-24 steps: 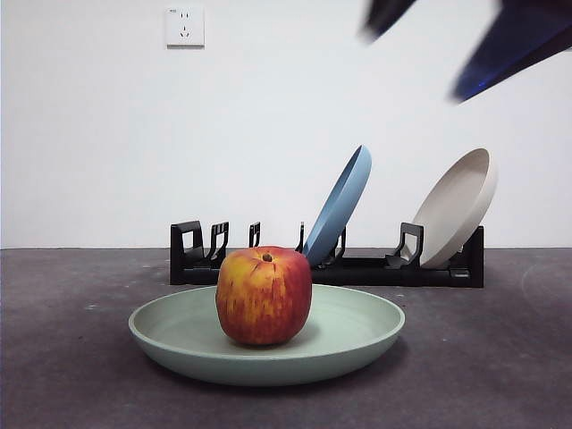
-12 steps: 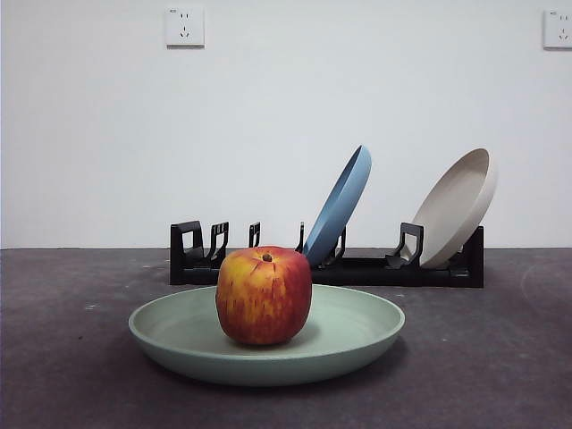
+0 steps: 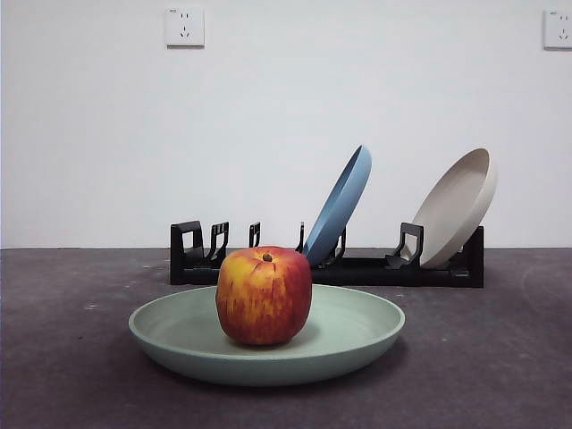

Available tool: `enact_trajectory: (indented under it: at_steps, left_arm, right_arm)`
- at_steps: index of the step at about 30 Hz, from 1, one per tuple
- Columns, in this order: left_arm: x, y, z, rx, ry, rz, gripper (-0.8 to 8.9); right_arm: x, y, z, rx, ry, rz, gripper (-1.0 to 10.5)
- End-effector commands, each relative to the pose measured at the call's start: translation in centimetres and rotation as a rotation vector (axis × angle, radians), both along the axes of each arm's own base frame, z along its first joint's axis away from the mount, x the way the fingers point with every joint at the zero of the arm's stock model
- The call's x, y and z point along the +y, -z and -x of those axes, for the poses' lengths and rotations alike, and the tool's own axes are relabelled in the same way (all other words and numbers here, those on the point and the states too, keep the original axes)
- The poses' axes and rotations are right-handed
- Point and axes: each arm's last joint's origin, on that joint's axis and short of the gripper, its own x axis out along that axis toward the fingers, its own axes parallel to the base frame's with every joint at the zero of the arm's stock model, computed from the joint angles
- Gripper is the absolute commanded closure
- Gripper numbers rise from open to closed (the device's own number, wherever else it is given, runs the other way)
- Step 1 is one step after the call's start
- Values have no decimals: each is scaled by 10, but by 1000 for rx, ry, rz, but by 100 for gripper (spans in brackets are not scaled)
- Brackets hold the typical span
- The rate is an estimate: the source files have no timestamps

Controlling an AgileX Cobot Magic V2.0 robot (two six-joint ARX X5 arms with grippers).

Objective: Take the green plate from the plate rack,put the plate on the table,take the apple from the table,put the apple in the plate

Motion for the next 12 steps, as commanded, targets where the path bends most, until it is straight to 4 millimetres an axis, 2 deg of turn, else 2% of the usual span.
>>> enact_trajectory:
  at_steps: [1,12]
  left_arm:
    - [0,1,0,2,-4,-4,817]
    - [-2,-1,0,-7,-4,22,817]
  right_arm:
    - [0,1,0,4,6,-2,946]
    - [0,1,0,3,6,-1,946]
